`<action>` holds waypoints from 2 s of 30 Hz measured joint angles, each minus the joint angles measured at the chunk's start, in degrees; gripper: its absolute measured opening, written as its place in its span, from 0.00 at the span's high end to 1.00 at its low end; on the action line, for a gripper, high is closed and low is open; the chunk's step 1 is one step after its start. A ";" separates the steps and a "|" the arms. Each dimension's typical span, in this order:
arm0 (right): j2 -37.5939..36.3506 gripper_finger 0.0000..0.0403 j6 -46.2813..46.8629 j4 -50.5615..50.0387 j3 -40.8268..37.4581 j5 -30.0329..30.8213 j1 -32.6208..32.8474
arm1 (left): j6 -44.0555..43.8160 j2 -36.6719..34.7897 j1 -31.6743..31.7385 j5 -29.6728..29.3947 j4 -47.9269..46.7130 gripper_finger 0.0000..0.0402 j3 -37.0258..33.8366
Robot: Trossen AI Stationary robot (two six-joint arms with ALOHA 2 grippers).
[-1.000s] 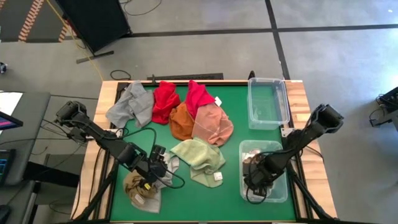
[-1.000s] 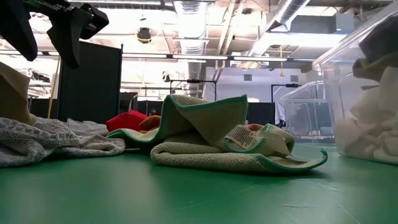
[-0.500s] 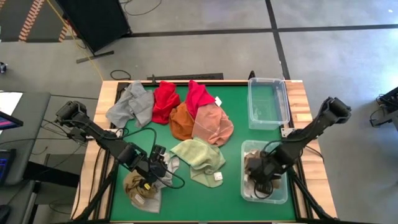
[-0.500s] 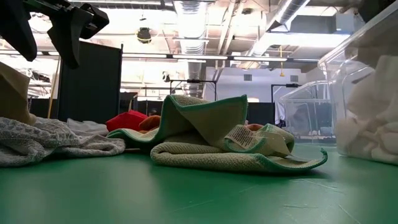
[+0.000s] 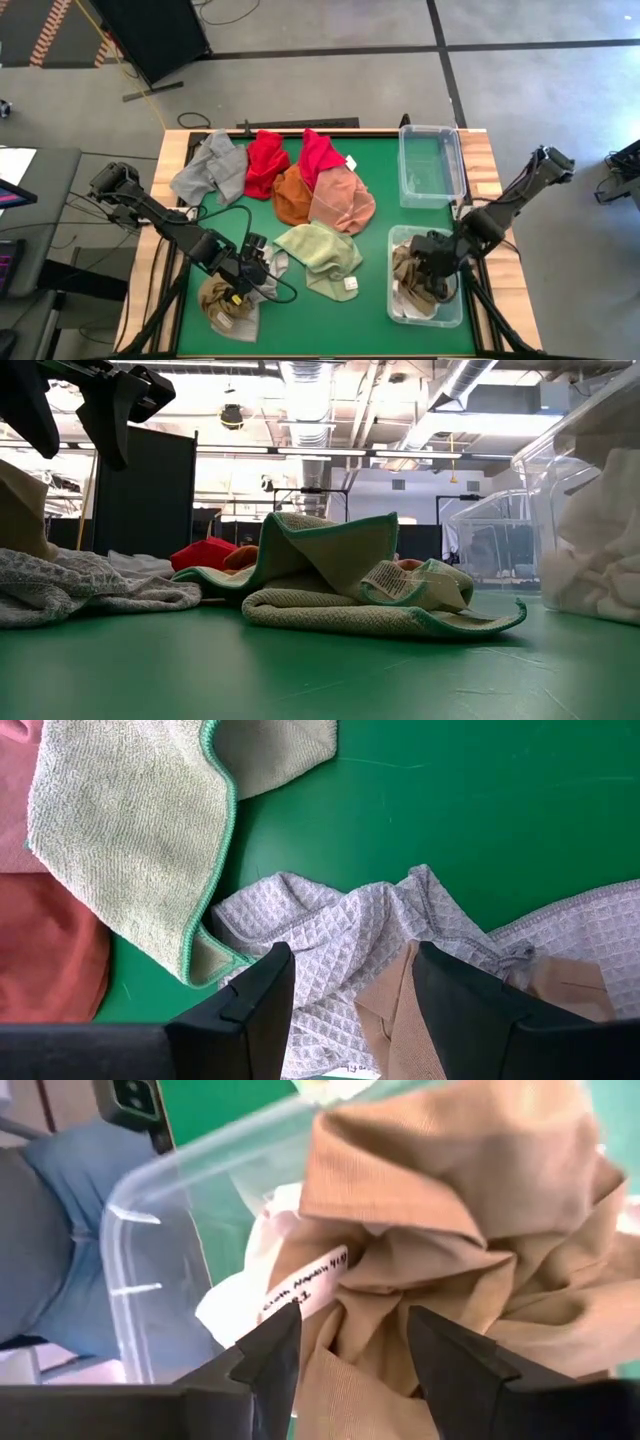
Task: Sort towels by color in basket
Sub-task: Put the green towel into the bottom transparent bin
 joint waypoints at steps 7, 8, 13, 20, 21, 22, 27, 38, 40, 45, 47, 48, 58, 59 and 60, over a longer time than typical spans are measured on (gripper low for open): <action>-3.15 0.48 -2.17 1.80 0.00 3.78 0.00 | 0.01 0.00 0.00 0.01 -0.01 0.52 0.00; -3.43 0.48 -2.91 2.65 0.02 4.42 0.00 | 0.02 0.00 0.00 0.01 0.00 0.52 0.00; -3.99 0.48 -8.21 9.65 0.04 8.41 -0.83 | 0.02 0.00 -0.01 0.01 0.02 0.52 0.00; -1.43 0.48 -18.04 21.24 0.07 9.89 -4.36 | -0.04 0.00 -0.02 0.01 0.06 0.52 0.00; -0.78 0.48 -19.33 22.54 0.07 9.88 -4.85 | -0.23 0.00 -0.02 0.01 0.06 0.52 0.00; -0.01 0.48 -20.51 23.66 0.07 9.88 -5.41 | -0.37 0.00 -0.02 0.01 0.06 0.52 0.00; 4.23 0.48 -26.49 27.45 0.07 9.84 -7.63 | -0.48 0.00 0.00 0.01 0.06 0.52 0.00; 16.13 0.44 -39.65 40.24 0.07 9.21 -13.46 | -0.59 0.00 -0.02 0.01 0.09 0.52 0.00; 18.61 0.40 -41.90 42.76 0.07 9.11 -14.77 | -0.61 0.00 0.00 -0.01 0.11 0.52 0.00; 25.32 0.30 -44.91 48.44 0.59 7.91 -18.23 | -0.63 0.00 0.00 0.01 0.12 0.52 0.02; 28.54 0.26 -46.32 48.68 1.98 7.02 -19.29 | -0.62 0.00 -0.01 0.00 0.12 0.52 0.02; 30.16 0.25 -47.09 48.90 2.95 6.81 -19.84 | -0.61 0.00 -0.02 -0.01 0.16 0.52 0.02; 45.17 0.15 -54.63 44.42 11.95 6.67 -23.72 | -0.73 0.00 0.00 0.01 0.11 0.52 0.02; 46.42 0.14 -54.63 44.20 12.45 6.66 -24.03 | -0.90 0.00 0.00 0.00 0.12 0.52 0.02; 47.67 0.14 -54.63 43.73 12.88 6.63 -24.19 | -1.05 0.00 0.00 -0.01 0.12 0.52 0.02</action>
